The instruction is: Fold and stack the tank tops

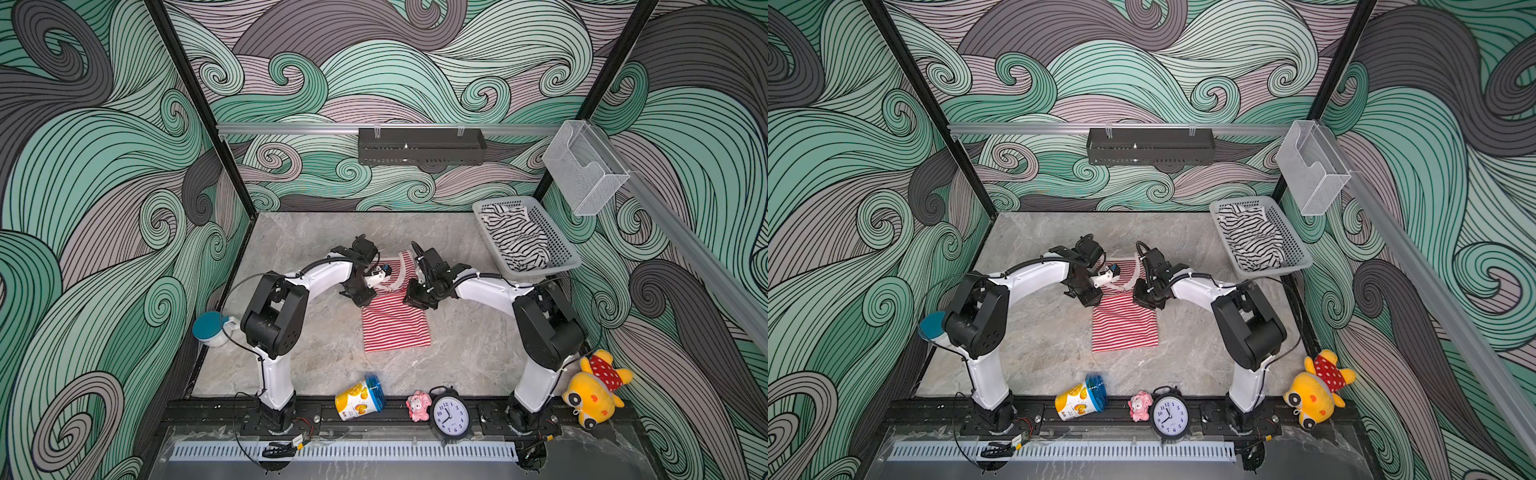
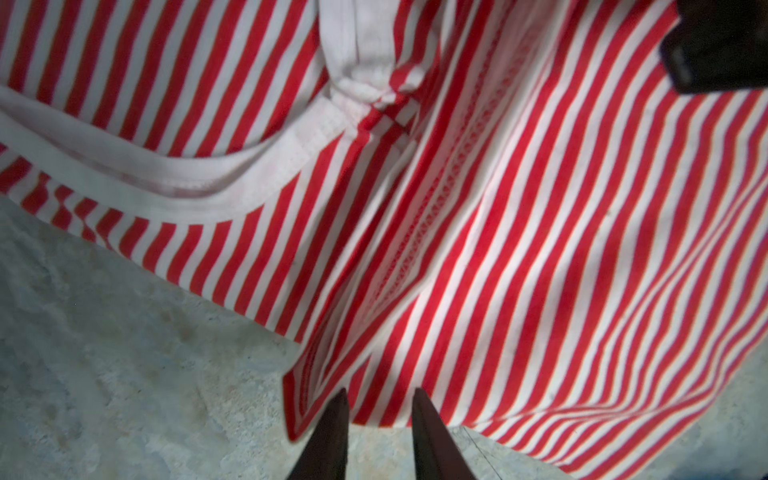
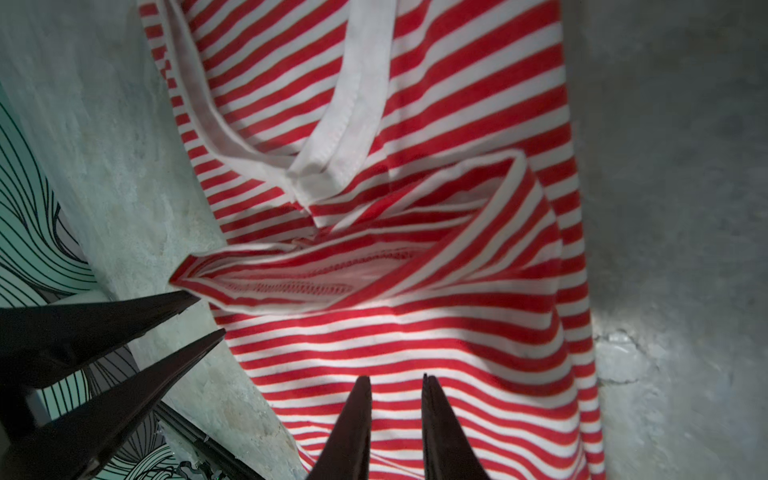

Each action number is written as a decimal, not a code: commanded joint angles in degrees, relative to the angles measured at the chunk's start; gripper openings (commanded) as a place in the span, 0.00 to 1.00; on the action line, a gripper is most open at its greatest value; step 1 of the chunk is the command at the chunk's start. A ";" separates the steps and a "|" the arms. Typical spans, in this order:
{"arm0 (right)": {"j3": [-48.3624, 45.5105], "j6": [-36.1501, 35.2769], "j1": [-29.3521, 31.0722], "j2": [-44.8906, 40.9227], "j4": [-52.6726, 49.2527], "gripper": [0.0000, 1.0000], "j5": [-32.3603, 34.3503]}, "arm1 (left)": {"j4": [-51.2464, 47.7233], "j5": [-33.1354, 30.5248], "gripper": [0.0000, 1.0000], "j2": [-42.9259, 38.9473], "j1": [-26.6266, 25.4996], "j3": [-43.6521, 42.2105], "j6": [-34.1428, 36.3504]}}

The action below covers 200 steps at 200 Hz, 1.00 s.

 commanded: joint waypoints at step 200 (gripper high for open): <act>1.94 -2.17 -9.34 4.69 -3.58 0.18 3.72 | -0.36 -5.00 0.29 14.06 -0.25 14.82 -3.40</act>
